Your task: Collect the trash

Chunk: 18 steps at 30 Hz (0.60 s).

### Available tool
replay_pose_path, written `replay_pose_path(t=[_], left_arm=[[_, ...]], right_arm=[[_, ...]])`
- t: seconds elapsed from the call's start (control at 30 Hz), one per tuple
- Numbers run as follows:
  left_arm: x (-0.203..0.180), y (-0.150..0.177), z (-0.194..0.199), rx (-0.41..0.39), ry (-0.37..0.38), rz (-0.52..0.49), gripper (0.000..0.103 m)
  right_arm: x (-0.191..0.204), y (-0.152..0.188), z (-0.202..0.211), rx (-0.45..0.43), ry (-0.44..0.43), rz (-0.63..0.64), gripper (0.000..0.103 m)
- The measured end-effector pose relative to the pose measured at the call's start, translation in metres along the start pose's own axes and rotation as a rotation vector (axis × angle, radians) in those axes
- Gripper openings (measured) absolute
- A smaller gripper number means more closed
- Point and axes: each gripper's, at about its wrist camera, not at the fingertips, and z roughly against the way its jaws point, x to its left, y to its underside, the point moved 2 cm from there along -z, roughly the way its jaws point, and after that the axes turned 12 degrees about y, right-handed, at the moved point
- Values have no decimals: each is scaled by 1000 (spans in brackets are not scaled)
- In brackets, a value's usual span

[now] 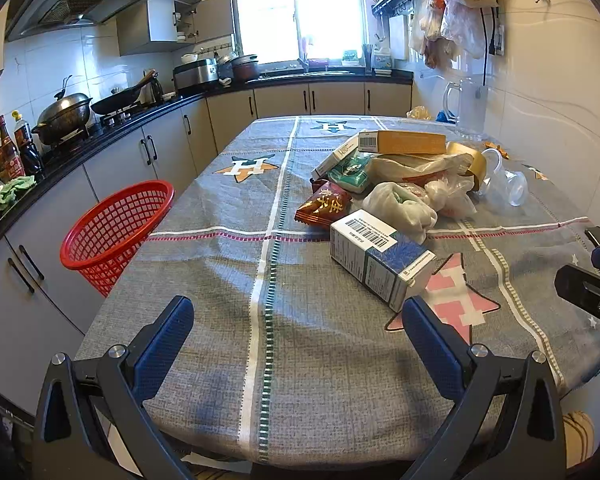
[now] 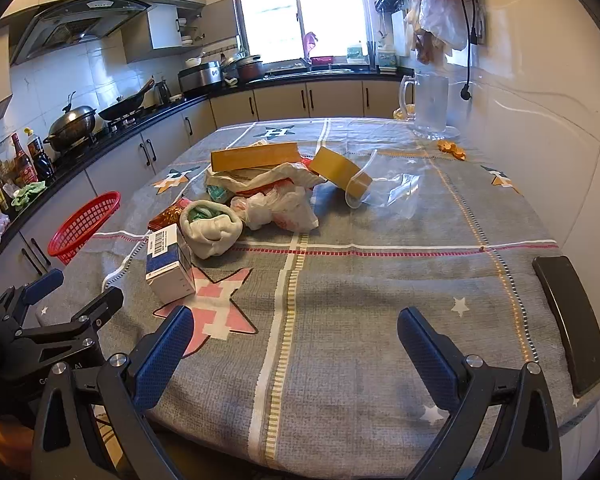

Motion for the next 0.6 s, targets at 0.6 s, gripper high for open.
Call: replay_pose_path(t=[0.6], left_arm=[[-18, -41, -48, 177, 244, 138, 77]], right_arm=[[-53, -26, -26, 22, 17, -117, 103]])
